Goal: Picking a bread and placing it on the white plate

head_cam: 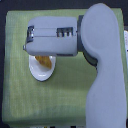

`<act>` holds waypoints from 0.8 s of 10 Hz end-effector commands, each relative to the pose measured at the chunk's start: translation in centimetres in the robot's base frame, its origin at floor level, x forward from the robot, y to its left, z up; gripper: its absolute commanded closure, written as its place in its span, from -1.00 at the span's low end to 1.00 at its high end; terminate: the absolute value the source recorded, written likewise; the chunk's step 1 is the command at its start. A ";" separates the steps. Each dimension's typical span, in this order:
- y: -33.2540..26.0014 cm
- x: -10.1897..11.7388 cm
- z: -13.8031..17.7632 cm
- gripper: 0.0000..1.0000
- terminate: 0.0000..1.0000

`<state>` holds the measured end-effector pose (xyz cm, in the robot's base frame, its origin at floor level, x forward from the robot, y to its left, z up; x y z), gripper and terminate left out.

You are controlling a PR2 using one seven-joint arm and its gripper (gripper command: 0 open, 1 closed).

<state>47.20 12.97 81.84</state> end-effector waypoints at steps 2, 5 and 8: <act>-4.8 4.0 8.9 -1.00 -1.00; -7.5 5.0 11.5 -1.00 -1.00; -9.8 5.2 12.0 -1.00 -1.00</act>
<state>51.46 7.06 91.54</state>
